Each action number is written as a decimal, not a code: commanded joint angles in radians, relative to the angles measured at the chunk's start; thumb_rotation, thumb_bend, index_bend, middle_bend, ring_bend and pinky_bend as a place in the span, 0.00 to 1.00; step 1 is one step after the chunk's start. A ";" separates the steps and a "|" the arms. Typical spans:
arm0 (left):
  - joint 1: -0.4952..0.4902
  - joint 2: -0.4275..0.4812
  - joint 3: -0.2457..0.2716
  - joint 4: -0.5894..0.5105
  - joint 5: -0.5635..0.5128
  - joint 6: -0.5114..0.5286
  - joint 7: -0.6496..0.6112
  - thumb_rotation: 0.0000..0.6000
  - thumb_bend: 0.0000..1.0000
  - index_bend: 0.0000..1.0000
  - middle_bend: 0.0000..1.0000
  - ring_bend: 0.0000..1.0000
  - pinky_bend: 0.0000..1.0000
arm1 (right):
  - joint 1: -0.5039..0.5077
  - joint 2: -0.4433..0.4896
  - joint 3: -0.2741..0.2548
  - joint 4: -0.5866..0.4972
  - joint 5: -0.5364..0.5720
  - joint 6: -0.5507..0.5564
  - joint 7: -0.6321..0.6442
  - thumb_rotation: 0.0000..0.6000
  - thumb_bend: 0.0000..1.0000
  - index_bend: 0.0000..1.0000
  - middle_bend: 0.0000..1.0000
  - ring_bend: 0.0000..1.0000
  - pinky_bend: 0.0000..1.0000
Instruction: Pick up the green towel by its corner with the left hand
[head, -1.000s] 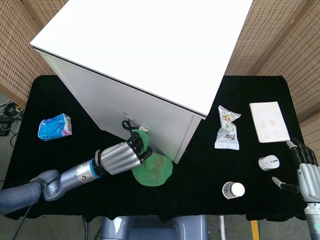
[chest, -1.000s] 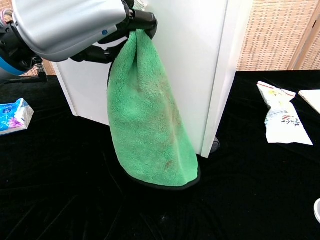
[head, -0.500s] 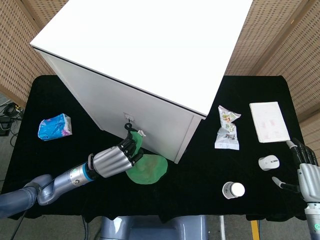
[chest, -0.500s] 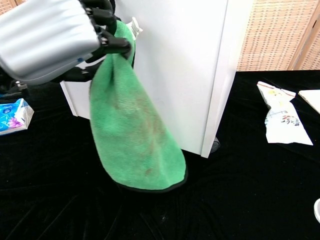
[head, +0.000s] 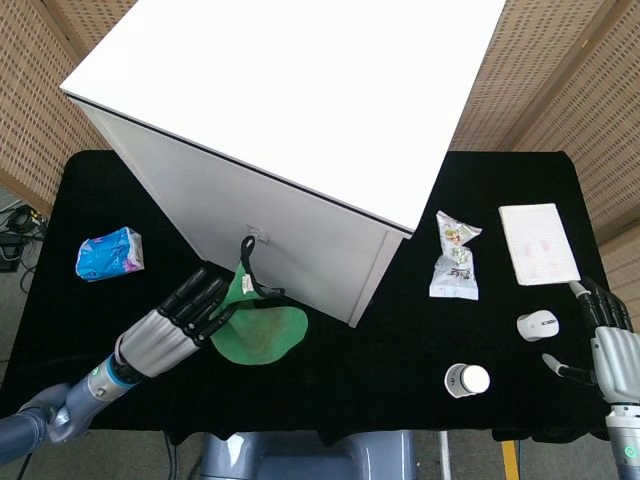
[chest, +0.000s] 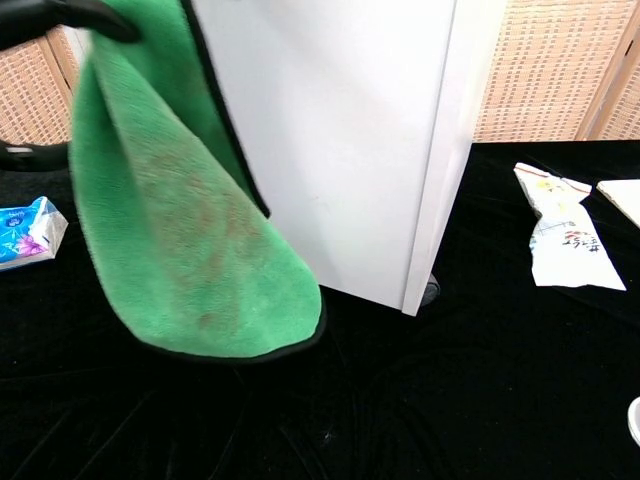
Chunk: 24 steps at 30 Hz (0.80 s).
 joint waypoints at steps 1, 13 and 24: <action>0.070 -0.005 0.007 0.017 -0.024 0.099 -0.079 1.00 0.00 0.00 0.00 0.00 0.00 | 0.001 -0.002 0.000 0.001 0.001 -0.003 -0.004 1.00 0.12 0.00 0.00 0.00 0.00; 0.115 -0.026 0.015 0.084 -0.057 0.088 -0.150 1.00 0.00 0.00 0.00 0.00 0.00 | 0.002 -0.013 -0.002 -0.001 0.000 -0.001 -0.030 1.00 0.12 0.00 0.00 0.00 0.00; 0.257 0.089 0.056 -0.170 -0.221 0.010 -0.177 1.00 0.00 0.00 0.00 0.00 0.00 | 0.002 -0.005 -0.001 -0.001 0.003 -0.002 -0.016 1.00 0.12 0.00 0.00 0.00 0.00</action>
